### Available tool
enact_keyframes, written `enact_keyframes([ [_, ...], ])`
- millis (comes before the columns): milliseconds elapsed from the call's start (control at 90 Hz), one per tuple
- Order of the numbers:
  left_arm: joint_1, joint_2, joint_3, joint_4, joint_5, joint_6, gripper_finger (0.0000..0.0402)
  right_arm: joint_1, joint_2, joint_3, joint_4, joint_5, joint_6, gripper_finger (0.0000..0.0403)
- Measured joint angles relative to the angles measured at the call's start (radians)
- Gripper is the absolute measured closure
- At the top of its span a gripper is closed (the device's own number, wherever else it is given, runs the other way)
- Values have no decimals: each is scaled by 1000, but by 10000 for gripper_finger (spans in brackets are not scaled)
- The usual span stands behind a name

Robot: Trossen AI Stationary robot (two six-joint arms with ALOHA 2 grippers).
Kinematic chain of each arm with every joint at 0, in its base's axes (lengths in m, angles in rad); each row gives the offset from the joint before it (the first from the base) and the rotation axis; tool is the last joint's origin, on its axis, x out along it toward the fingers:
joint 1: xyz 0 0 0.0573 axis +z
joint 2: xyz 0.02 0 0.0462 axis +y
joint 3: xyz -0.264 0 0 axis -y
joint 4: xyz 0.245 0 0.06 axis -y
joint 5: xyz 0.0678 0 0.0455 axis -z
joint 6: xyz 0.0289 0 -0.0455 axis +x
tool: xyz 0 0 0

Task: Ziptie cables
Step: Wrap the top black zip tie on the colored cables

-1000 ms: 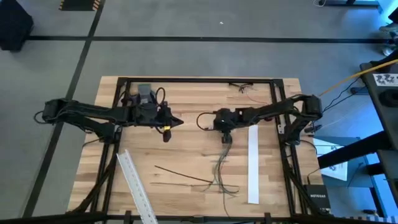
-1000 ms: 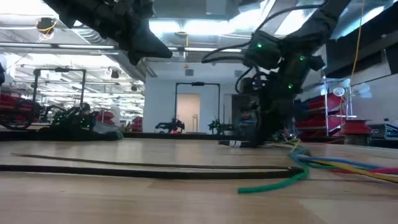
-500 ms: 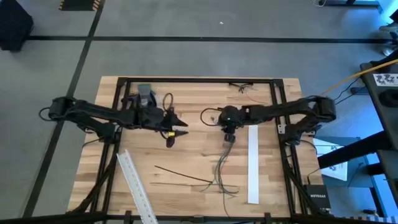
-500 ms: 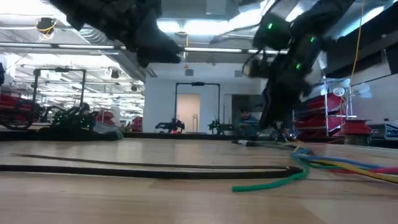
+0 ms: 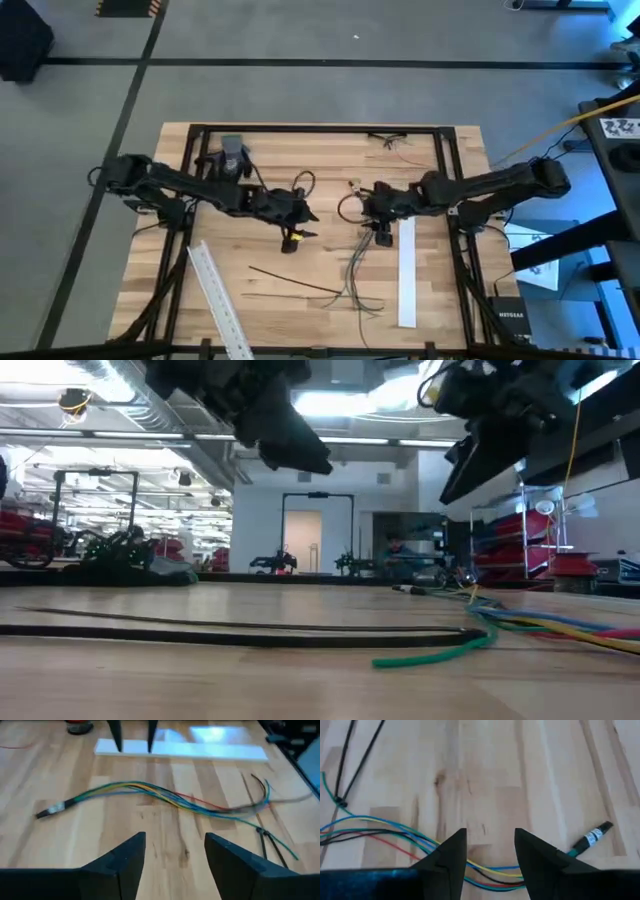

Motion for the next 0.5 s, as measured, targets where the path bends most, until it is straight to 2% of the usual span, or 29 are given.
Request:
enact_keyframes([
  [144, -50, 93, 37, 15, 1, -6, 207, 99, -1, 0, -28, 21, 43, 244],
  [322, -90, 195, 111, 15, 1, -84, 208, 249, -20, -39, -18, 124, 80, 244],
  [500, -132, 253, 162, 16, 0, -91, 208, 369, -21, -152, 112, 187, 193, 244],
])
